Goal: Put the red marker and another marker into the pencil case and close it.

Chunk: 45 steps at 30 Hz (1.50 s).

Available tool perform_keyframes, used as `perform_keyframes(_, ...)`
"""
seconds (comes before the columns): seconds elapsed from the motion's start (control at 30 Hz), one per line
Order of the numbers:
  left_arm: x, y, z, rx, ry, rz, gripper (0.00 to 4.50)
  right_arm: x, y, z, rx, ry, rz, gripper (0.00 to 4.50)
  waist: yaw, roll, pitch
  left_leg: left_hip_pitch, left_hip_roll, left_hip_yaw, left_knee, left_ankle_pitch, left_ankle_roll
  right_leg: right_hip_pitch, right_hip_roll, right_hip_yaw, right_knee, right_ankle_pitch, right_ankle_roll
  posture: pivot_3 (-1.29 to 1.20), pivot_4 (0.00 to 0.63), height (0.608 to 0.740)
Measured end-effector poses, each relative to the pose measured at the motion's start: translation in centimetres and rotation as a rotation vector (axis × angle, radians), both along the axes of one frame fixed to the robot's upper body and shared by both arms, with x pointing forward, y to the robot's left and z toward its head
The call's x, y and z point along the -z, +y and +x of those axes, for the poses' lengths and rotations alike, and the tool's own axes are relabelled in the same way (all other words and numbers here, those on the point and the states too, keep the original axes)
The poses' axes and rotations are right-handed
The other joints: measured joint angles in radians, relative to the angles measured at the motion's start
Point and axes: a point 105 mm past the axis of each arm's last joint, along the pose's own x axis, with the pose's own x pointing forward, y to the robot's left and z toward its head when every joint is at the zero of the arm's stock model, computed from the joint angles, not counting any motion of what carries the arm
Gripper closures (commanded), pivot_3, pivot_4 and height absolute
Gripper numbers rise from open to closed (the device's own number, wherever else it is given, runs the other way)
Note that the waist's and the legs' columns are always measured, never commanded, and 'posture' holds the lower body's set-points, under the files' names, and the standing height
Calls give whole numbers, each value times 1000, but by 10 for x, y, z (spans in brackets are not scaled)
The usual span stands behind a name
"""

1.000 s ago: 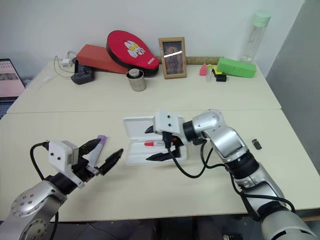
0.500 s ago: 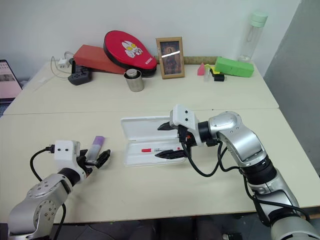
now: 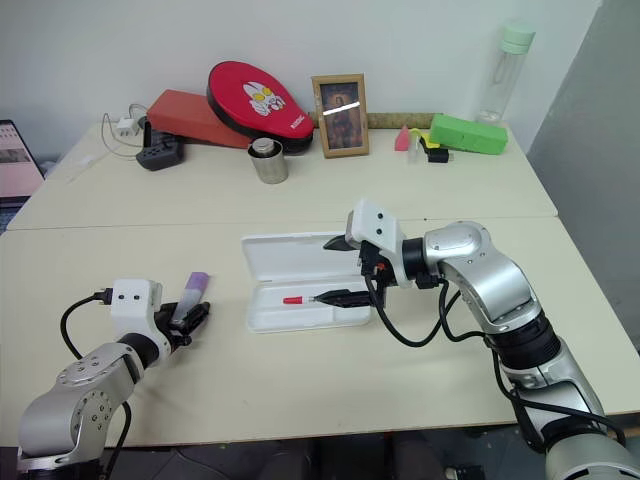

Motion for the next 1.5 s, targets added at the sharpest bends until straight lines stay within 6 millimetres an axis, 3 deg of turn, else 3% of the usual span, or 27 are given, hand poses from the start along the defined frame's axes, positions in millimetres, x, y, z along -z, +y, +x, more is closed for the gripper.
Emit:
perform_keyframes(0.13,0,0,0,-1,0,3,3285,0,1,-1,-5,4,6,0,0,0,0,0,0,0,0,0,0,0,0,0,0,0,0,0,150,740)
perform_keyframes(0.43,-1,2,-2,29,2,47,3306,-2,1,-2,-17,17,21,0,-1,0,0,0,0,0,0,0,0,0,0,0,0,0,0,0,150,740)
perform_keyframes(0.6,-18,-4,-13,241,-41,124,3306,-11,-11,-10,-32,59,84,0,2,1,0,-1,1,0,-1,0,0,-1,-1,-1,-1,0,-1,0,150,740)
perform_keyframes(0.83,-48,-55,-41,763,-55,170,3306,-5,-35,-23,-18,114,89,0,5,2,1,-2,1,3,-1,0,0,-1,-2,-1,-2,0,-1,0,150,740)
perform_keyframes(1.0,-65,-91,-33,1017,-74,202,3306,-1,-42,-23,46,105,97,0,4,2,1,-2,-1,4,-1,0,0,-1,2,-2,-1,-1,-1,0,150,740)
perform_keyframes(1.13,-60,-112,-22,1186,-20,268,3306,-1,-47,-26,111,86,112,0,3,2,1,-2,-2,5,-1,0,0,-1,3,-1,-1,-1,0,0,150,740)
perform_keyframes(1.5,-40,-107,8,1365,102,445,3306,-2,-59,-34,240,59,126,0,0,2,1,-3,-2,6,0,0,0,-2,5,-2,-1,-1,0,0,150,740)
